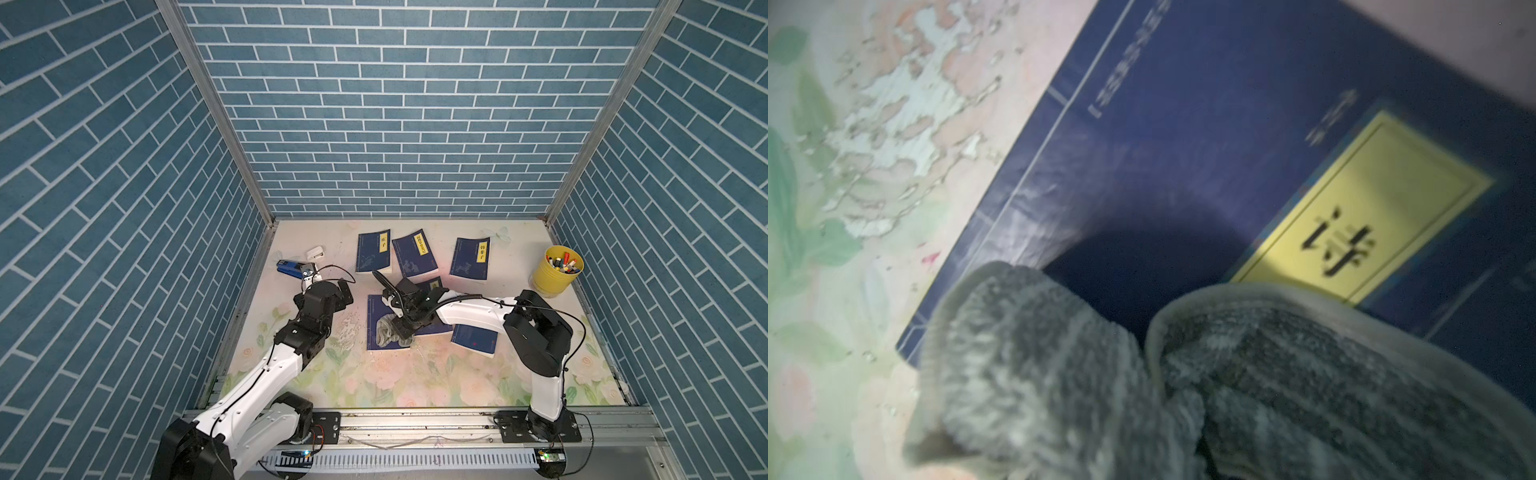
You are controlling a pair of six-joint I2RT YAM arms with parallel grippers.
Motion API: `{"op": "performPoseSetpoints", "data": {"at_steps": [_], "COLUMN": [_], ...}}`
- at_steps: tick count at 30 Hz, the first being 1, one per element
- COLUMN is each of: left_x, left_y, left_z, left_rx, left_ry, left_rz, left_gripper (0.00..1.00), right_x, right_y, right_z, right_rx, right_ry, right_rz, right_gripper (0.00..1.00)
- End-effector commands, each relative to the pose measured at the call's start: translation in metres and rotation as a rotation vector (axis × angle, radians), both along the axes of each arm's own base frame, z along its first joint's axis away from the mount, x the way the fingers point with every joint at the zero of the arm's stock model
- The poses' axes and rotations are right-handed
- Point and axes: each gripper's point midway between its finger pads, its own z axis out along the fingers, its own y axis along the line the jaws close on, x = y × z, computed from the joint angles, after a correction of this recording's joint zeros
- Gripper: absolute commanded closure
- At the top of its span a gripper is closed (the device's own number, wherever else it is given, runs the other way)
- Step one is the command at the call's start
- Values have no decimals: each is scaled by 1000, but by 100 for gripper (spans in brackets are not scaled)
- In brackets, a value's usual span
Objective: Wipe the cover of the book
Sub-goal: Wipe the dirt from the cover of the book.
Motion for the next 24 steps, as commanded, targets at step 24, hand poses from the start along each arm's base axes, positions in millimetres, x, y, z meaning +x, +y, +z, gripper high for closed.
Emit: {"op": "performPoseSetpoints", "data": {"at_steps": [24], "left_x": [-1], "left_y": [3], "left_z": [8], "left_rx": [-4], "left_ry": [-21], "left_rz": [21], "left_gripper": [0], "right_x": [11], "right_y": [-20], "right_z": [-41], "right_rx": [-142], "right_ry": [88], "right_rz": [-68], "right_gripper": [100]}}
